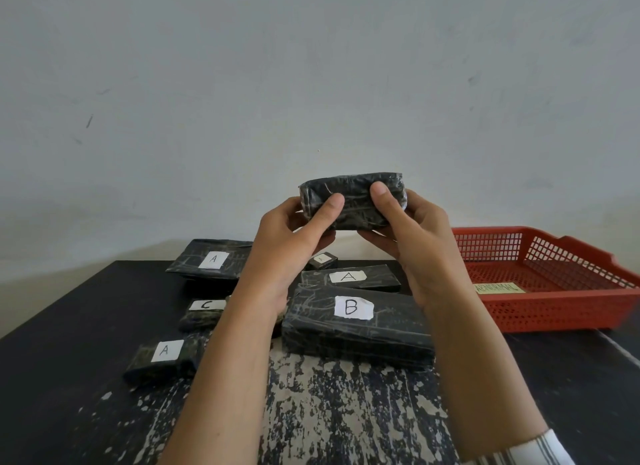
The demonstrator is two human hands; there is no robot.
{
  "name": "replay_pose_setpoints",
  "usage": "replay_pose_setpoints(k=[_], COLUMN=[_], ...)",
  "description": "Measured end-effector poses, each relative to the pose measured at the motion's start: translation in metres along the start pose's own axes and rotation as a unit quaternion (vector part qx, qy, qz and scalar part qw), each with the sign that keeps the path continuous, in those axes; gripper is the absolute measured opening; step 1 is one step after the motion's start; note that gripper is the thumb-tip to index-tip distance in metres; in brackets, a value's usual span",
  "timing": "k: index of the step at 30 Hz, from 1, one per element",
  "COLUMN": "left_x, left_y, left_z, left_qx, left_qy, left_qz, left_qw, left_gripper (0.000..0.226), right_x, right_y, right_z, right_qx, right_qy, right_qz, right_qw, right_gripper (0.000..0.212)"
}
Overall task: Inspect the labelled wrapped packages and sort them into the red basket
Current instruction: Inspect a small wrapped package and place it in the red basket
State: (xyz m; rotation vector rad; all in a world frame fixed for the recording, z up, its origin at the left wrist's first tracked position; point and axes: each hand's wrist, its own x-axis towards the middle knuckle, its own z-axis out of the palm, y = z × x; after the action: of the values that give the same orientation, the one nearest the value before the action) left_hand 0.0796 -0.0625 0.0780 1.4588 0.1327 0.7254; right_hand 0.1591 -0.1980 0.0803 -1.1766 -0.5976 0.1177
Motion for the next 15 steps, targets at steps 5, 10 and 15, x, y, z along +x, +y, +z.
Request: replay_pose_setpoints(k=[5,10,15], left_x=[0.0028,0.0038,0.0017], left_y=[-0.003,-0.0021,0.0002], left_z=[-0.0025,-0.0063,-0.0079], left_qx=[0.011,0.006,0.009], left_qy=[0.031,0.042,0.014], left_qz=[0.008,0.001,-0.01], left_qw=[0.999,0.999,1.0], left_gripper=[0.024,0.022,0.039], right_x=[0.0002,0.0006,0.0044], right_y=[-0.0004,-0.0021,0.0008], right_z=[-0.0008,-0.0063,-0.0092], right_qx=[-0.007,-0.009,-0.013], right_qy=[-0.031,-0.065,-0.053], right_qz=[0.008,0.019,0.011], right_qw=[0.999,0.998,0.998], right_gripper=[0.032,0.03,0.031])
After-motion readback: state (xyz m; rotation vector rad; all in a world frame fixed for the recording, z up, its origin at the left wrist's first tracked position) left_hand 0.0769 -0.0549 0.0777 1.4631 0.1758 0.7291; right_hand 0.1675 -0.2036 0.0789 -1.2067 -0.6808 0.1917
